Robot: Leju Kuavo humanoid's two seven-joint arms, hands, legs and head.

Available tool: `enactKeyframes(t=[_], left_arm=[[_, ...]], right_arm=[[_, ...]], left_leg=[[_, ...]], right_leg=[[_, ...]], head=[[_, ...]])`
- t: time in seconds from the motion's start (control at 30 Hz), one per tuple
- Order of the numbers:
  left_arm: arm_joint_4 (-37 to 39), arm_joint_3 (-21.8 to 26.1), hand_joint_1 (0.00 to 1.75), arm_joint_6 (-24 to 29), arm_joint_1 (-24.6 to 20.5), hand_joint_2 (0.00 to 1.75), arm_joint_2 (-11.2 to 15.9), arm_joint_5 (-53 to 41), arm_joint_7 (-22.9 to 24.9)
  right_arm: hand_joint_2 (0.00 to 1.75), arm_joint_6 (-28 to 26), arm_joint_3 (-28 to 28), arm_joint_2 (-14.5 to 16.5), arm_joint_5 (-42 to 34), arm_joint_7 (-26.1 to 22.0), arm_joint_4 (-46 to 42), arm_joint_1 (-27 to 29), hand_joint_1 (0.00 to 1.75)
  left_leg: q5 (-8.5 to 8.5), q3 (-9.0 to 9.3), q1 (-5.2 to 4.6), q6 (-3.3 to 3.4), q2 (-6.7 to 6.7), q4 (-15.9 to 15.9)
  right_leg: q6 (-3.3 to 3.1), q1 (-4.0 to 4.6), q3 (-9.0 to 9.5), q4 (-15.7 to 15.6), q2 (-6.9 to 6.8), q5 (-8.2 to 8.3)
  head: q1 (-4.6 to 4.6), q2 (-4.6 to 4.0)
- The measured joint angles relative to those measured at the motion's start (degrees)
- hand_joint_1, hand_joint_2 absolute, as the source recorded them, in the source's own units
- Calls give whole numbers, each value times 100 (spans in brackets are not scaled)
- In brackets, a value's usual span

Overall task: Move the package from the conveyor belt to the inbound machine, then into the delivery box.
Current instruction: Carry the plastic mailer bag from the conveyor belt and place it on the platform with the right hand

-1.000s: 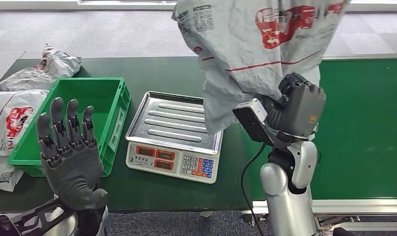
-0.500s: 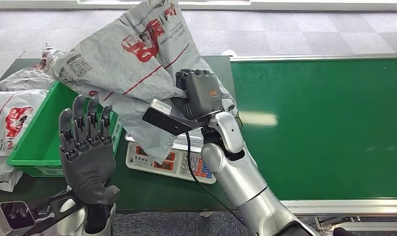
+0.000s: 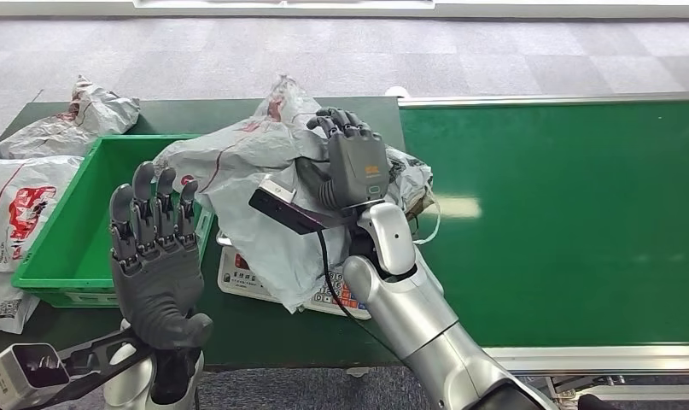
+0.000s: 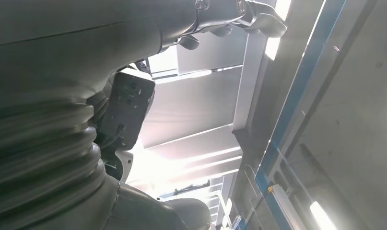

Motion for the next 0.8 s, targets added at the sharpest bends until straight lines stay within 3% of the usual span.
enactKeyframes(t=[0.67, 0.73, 0.8], left_arm=[[-1, 2, 0, 97, 3, 175, 4, -160, -5], [-1, 2, 0, 124, 3, 175, 4, -208, -5], [9, 2, 0, 247, 2, 175, 4, -359, 2]], right_arm=[[175, 47, -83, -71, 937, 597, -561, 382, 0], [175, -99, -137, -85, 873, 542, -682, 436, 0], [175, -609, -233, -96, 627, 277, -918, 555, 0]], left_leg=[[-1, -1, 0, -1, 0, 0], [-1, 0, 0, -1, 0, 0], [-1, -1, -1, -1, -4, 1]], right_leg=[[0, 0, 0, 0, 0, 0], [0, 0, -1, 0, 0, 0], [0, -1, -1, -1, -5, 0]], head=[[0, 0], [-1, 0], [0, 0]])
